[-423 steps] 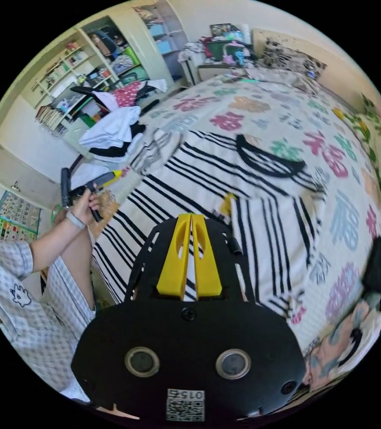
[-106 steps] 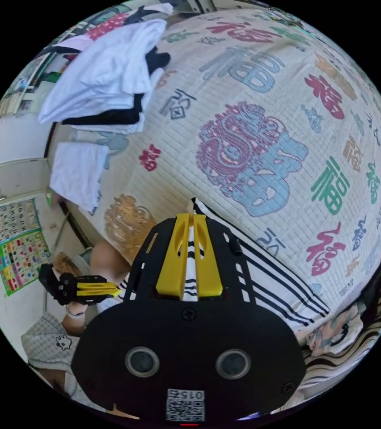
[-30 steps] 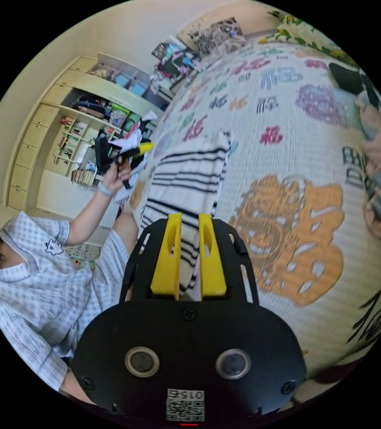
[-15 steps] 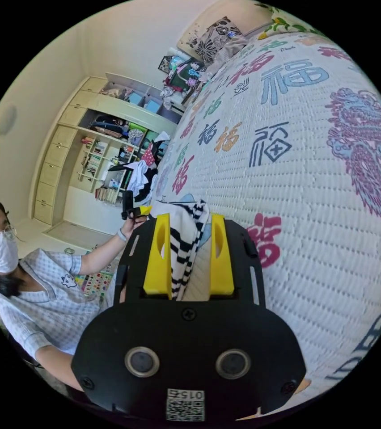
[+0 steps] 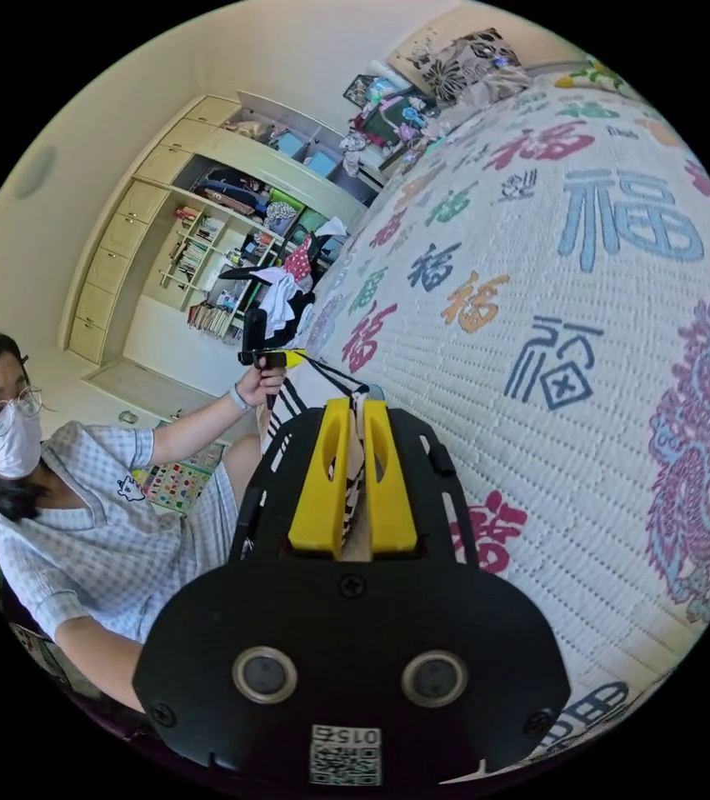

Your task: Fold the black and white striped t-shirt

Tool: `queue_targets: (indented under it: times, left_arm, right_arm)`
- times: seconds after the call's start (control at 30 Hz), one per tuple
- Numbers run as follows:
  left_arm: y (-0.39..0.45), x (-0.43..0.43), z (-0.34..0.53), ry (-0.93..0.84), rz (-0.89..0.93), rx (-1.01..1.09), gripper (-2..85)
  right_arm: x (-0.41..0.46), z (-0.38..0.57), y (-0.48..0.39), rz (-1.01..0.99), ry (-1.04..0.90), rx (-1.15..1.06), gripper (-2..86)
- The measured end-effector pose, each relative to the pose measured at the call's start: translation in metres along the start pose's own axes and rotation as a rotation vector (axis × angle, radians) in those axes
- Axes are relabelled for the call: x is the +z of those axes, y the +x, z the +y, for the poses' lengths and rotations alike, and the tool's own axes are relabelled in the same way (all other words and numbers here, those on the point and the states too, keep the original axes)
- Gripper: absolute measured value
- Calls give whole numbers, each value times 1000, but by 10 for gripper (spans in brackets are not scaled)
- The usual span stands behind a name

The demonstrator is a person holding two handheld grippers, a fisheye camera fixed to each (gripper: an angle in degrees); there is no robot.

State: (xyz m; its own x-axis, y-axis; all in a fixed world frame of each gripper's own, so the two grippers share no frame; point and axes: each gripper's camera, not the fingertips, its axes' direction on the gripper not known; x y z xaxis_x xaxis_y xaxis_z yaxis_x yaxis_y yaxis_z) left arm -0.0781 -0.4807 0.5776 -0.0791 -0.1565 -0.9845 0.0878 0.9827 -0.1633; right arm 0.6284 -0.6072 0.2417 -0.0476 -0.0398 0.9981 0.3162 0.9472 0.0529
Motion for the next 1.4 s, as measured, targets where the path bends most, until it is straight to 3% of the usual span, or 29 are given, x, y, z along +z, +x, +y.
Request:
queue_targets:
  times: [0.3, 0.43, 0.63, 0.8, 1.0, 1.13, 1.3, 1.4]
  left_arm:
    - [120, -24, 46, -80, -67, 468, 7]
    - [156, -15, 94, -165, -86, 560, 7]
    - [173, 28, 165, -324, -185, 563, 9]
    - [162, 63, 189, -390, -286, 482, 17]
    - [165, 56, 185, -396, -281, 412, 44]
    - [149, 24, 172, -311, -221, 238, 56]
    - [90, -15, 129, -23, -79, -195, 86]
    - [60, 10, 107, -82, -81, -354, 102]
  right_arm:
    - [-18, 47, -104, 20, -91, -268, 19]
    - [5, 103, -160, 119, -225, -363, 15]
    - [67, 163, -179, 276, -438, -337, 11]
    - [97, 176, -167, 337, -510, -269, 15]
    - [93, 180, -159, 342, -548, -153, 23]
    - [59, 177, -145, 330, -396, 0, 49]
    - [27, 154, -100, 136, -82, 262, 88]
    - [34, 138, -67, 77, -23, 395, 91]
